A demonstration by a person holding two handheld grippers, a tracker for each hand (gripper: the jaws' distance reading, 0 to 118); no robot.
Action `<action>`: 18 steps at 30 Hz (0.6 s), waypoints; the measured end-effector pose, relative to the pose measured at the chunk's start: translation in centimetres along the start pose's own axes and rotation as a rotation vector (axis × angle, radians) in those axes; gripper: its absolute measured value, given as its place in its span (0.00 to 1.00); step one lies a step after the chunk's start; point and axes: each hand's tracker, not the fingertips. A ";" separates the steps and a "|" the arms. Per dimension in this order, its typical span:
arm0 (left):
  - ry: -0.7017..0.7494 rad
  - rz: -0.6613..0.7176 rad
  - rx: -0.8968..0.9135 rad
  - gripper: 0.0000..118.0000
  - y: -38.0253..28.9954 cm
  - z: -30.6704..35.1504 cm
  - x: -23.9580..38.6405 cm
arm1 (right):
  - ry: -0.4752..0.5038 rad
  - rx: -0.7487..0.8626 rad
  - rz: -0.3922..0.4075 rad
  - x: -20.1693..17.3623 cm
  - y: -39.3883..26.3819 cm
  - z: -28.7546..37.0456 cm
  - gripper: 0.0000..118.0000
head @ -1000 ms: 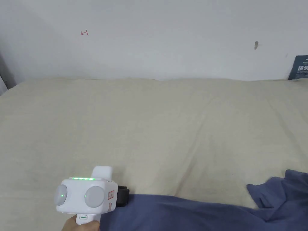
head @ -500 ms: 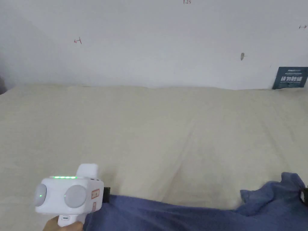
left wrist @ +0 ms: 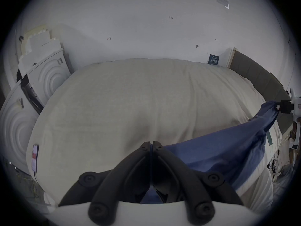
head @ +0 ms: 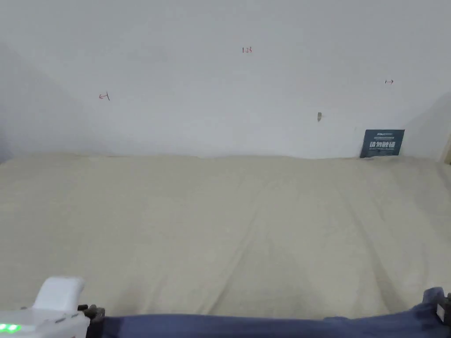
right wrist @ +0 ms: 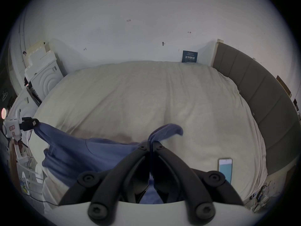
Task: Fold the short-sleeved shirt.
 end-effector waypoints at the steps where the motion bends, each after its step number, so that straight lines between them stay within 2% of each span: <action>1: -0.004 0.006 -0.006 0.00 -1.2 1.0 0.0 | -0.002 -0.015 0.010 -0.1 -1.1 0.7 0.05; 2: -0.002 0.020 -0.019 0.00 -2.4 1.8 -0.1 | 0.005 -0.032 0.028 -0.2 -2.3 1.2 0.05; 6: -0.007 0.089 -0.066 0.00 -7.5 3.3 -0.4 | 0.025 -0.134 0.011 -0.2 -7.6 1.1 0.05; 11: -0.004 0.099 -0.164 0.00 -12.2 1.6 -0.4 | 0.015 -0.251 0.018 -0.5 -13.4 -1.2 0.05; 13: -0.004 0.095 -0.176 0.04 -13.3 0.8 0.0 | -0.008 -0.279 0.032 -0.4 -14.9 -2.7 0.05; 14: 0.003 0.092 -0.182 0.12 -13.8 0.3 0.0 | -0.005 -0.278 0.032 -0.3 -15.4 -3.1 0.05; 15: 0.007 0.085 -0.193 0.34 -13.9 0.0 0.1 | -0.011 -0.268 0.018 -0.2 -15.7 -3.2 0.09; 16: 0.019 0.090 -0.204 0.58 -13.9 -0.1 0.2 | -0.003 -0.251 -0.005 -0.1 -15.8 -3.0 0.21; 17: 0.011 0.101 -0.206 0.81 -13.9 -0.1 0.0 | -0.002 -0.232 -0.031 0.0 -15.7 -2.8 0.46; 18: -0.006 0.123 -0.207 0.93 -13.9 -0.1 -0.1 | 0.009 -0.209 -0.055 0.1 -15.5 -2.6 0.82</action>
